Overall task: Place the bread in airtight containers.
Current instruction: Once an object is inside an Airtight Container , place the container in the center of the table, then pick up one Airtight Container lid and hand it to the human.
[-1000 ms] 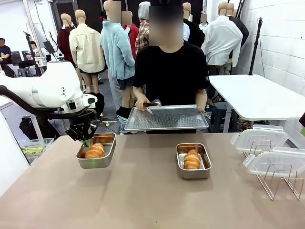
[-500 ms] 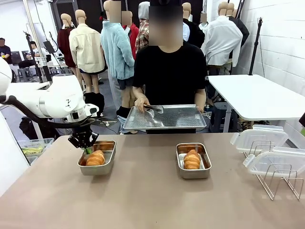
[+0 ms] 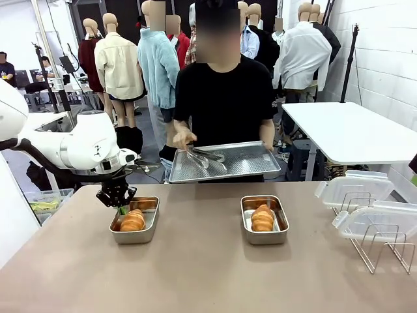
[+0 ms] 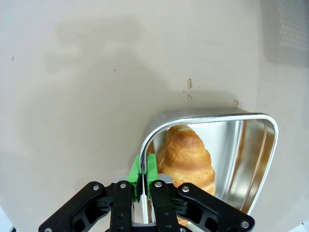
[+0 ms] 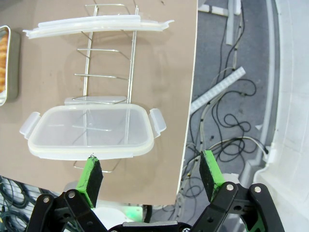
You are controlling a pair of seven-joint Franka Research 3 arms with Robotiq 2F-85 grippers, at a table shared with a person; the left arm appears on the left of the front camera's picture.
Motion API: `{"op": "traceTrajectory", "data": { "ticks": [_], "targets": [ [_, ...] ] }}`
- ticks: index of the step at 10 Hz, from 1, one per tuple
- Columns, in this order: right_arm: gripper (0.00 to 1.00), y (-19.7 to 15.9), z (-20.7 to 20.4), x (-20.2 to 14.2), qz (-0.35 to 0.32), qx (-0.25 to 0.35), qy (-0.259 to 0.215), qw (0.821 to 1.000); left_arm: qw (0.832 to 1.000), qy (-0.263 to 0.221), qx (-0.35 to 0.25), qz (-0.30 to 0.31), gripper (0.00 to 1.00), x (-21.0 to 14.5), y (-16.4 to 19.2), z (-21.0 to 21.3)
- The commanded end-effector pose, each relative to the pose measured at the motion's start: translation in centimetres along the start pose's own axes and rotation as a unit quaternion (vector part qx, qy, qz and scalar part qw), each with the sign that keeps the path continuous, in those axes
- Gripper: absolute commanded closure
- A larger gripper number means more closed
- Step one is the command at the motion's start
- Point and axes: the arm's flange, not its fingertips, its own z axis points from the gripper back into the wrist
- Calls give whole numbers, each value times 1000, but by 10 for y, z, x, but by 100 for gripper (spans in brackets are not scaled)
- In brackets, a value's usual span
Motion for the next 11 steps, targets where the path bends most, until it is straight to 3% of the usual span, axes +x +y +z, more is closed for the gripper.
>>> {"op": "traceTrajectory", "data": {
  "ticks": [1, 7, 8, 11],
  "targets": [
    [0, 0, 0, 2, -3, -8, 4, 1000, 1000, -2, 8, 7, 100, 8, -1, -3],
    [0, 0, 0, 2, -3, -8, 4, 1000, 1000, 4, -5, 12, 100, 7, 6, 0],
    [0, 0, 0, 2, -3, -8, 4, 1000, 1000, 5, -1, 15, 88, 10, 6, 2],
    [0, 0, 0, 2, -3, -8, 4, 1000, 1000, 5, -5, 20, 28, 11, 8, 8]
  ]
}}
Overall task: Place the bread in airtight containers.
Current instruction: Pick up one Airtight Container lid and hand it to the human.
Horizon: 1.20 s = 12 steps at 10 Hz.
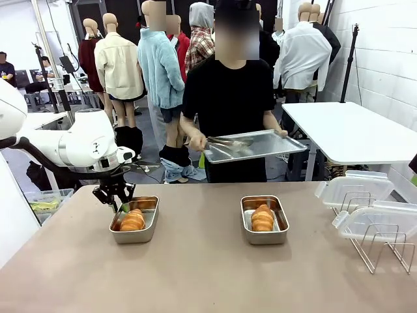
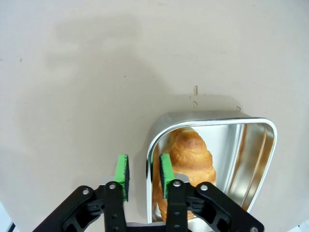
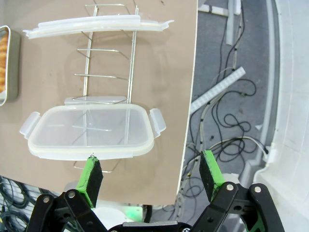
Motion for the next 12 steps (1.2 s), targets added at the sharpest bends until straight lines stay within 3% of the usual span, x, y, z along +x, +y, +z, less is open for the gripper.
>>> {"op": "traceTrajectory", "data": {
  "ticks": [1, 2, 7, 10, 12],
  "targets": [
    [0, 0, 0, 2, -3, -8, 4, 1000, 1000, 2, -5, 15, 8, 3, 1, 6],
    [0, 0, 0, 2, -3, -8, 4, 1000, 1000, 4, -12, 21, 3, 3, 2, 12],
    [0, 0, 0, 2, -3, -8, 4, 1000, 999, -22, -32, 20, 3, -17, 18, 74],
    [0, 0, 0, 2, -3, -8, 4, 1000, 997, -71, -38, 0, 3, -28, 58, 132],
    [0, 0, 0, 2, -3, -8, 4, 1000, 997, -79, -7, 25, 3, -26, 95, 141]
  ]
}}
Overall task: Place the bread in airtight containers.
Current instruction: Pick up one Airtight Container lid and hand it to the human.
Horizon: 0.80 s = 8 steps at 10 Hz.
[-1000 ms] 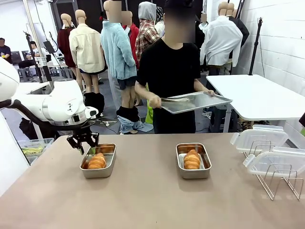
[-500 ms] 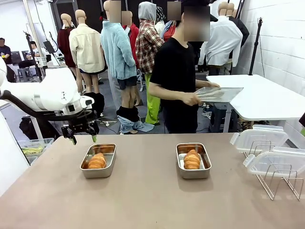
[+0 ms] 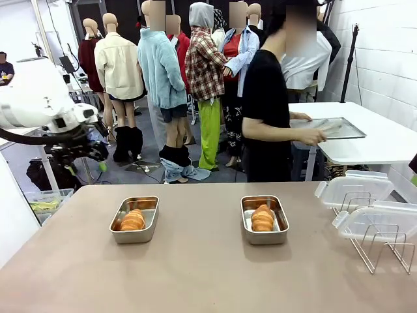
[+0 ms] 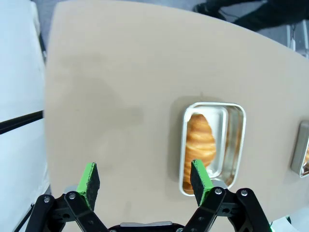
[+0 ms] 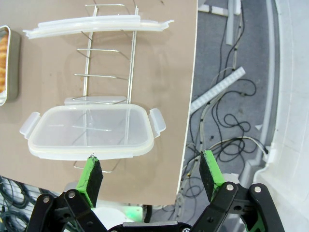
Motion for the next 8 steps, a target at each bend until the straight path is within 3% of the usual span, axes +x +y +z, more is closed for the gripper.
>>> {"op": "traceTrajectory", "data": {
  "ticks": [1, 5, 8],
  "targets": [
    [0, 0, 0, 2, -3, -8, 4, 1000, 999, 12, 30, 9, 3, -3, 30, -10],
    [0, 0, 0, 2, -3, -8, 4, 1000, 998, 4, 46, 41, 3, -16, 85, -6],
    [0, 0, 0, 2, -3, -8, 4, 1000, 999, -6, 33, 21, 3, -10, 82, -11]
  ]
}}
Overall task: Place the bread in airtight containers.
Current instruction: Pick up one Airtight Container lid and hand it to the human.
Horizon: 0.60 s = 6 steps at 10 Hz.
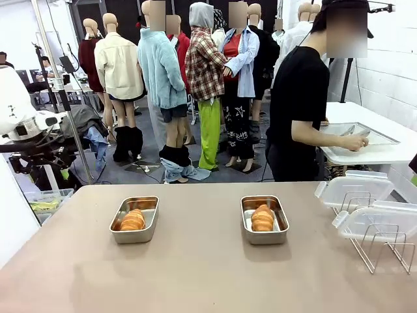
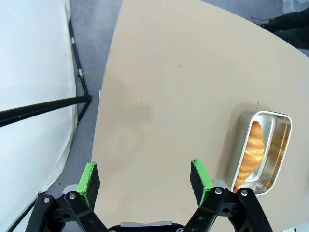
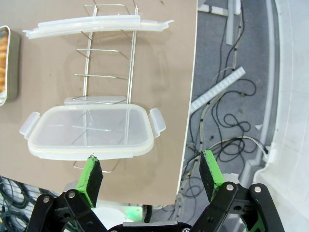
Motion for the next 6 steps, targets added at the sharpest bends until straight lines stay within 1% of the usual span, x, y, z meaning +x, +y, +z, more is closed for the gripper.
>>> {"op": "traceTrajectory", "data": {
  "ticks": [1, 6],
  "targets": [
    [0, 0, 0, 2, -3, -8, 4, 1000, 1000, 5, 1, 7, 3, -1, 4, 0],
    [0, 0, 0, 2, -3, -8, 4, 1000, 1000, 5, 1, 7, 3, -1, 4, 0]
  ]
}}
